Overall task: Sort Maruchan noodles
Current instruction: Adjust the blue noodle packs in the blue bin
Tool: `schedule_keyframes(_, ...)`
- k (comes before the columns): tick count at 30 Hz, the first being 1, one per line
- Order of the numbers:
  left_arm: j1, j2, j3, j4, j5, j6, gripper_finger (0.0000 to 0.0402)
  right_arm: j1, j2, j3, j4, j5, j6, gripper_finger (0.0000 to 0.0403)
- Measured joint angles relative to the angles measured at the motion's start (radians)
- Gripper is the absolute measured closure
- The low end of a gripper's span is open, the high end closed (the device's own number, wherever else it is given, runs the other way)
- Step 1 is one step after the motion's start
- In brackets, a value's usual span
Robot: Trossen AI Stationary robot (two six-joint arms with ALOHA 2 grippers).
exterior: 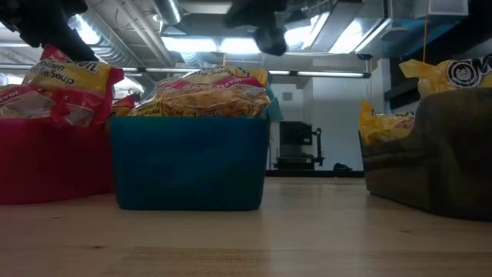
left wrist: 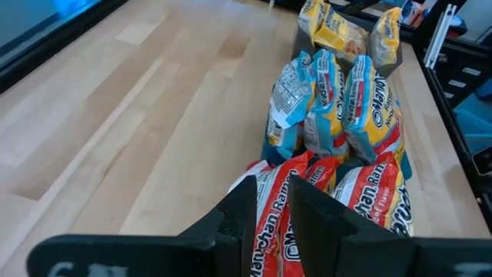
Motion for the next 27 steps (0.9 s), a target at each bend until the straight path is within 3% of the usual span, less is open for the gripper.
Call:
schedule_keyframes(8,0.0,0.0,0.0,-0.001,0.001,-0.001,0.0331,0.075,-0.035,-0.001,-0.3,0.041,0.015,0.0377)
schedule_keyframes(10,0.0,0.0,0.0,-0.001,-0.001,0.0,0.0331,0.1,-0.031,-0.002,-0.313,0.092,0.015,0.0377)
schedule_keyframes(16,0.0,0.0,0.0,-0.001,-0.004,0.0,0.0331,0.138,-0.003,-0.002,-0.228,0.286,0.017,0.0377)
schedule_keyframes(27,0.0,0.001,0.0,0.002,-0.005,-0.001,0.0331,0.157,0.131,-0.001,0.087,0.248,-0.084,0.0377)
